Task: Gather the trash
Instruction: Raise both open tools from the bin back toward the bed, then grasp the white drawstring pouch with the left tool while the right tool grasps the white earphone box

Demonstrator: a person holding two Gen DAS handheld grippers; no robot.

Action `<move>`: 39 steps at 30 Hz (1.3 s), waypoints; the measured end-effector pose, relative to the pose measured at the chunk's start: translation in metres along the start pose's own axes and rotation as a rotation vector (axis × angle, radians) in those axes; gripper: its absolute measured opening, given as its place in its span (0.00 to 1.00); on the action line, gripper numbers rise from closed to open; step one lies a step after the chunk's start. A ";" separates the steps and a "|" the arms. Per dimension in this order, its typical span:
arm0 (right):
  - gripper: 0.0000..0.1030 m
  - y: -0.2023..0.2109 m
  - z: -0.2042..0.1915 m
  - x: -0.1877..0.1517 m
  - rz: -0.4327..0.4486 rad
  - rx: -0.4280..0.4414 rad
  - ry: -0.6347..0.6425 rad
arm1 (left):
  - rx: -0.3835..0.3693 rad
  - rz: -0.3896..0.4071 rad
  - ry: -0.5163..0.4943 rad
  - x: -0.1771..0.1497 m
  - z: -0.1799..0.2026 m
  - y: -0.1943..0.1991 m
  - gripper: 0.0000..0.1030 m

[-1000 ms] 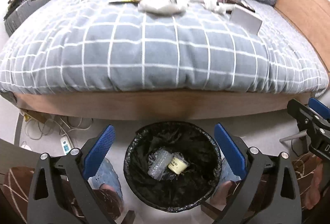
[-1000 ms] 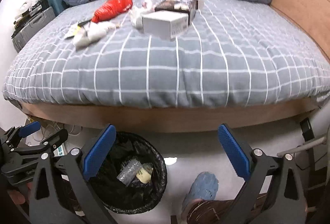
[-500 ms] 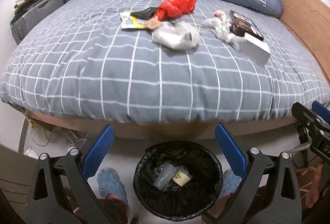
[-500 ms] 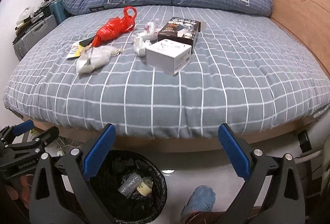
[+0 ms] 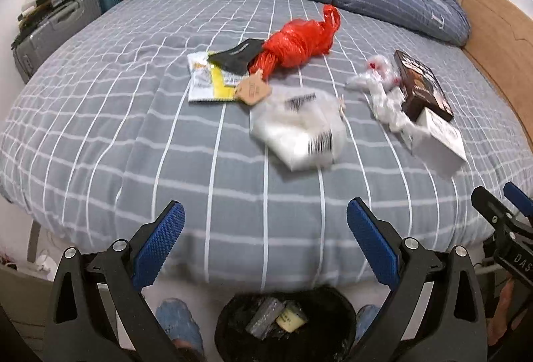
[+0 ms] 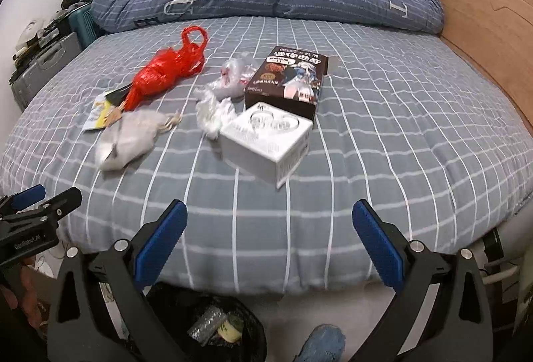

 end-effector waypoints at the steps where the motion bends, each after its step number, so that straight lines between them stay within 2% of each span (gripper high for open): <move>1: 0.93 -0.005 0.000 0.004 -0.002 0.000 -0.002 | 0.000 0.002 -0.003 0.005 0.001 -0.004 0.93; 13: 0.93 -0.060 -0.007 0.034 -0.029 -0.014 -0.027 | 0.001 -0.011 -0.042 0.050 0.009 -0.055 0.93; 20: 0.93 -0.076 -0.014 0.037 -0.043 -0.006 -0.022 | -0.041 -0.022 -0.037 0.061 0.012 -0.069 0.93; 29: 0.93 -0.087 -0.018 0.035 -0.049 -0.004 -0.018 | -0.046 -0.037 -0.041 0.065 0.020 -0.082 0.91; 31: 0.90 -0.089 -0.018 0.036 -0.046 -0.009 -0.018 | -0.059 -0.045 -0.050 0.067 0.023 -0.087 0.84; 34: 0.81 -0.093 -0.017 0.036 -0.048 -0.024 -0.014 | -0.056 -0.045 -0.056 0.068 0.025 -0.091 0.81; 36: 0.80 -0.093 -0.015 0.035 -0.048 -0.014 -0.017 | -0.069 -0.055 -0.056 0.068 0.026 -0.094 0.71; 39: 0.79 -0.092 -0.013 0.034 -0.045 -0.004 -0.010 | -0.058 -0.056 -0.072 0.066 0.028 -0.096 0.64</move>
Point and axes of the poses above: each gripper's, at about its wrist camera, not at the fingertips, and y roughly against the way its jaws point, z to its right, x to its top, the point moved 2 cm from there along -y, roughly the way its jaws point, and after that the axes turned 8 degrees about -y, right-handed, at the moved point
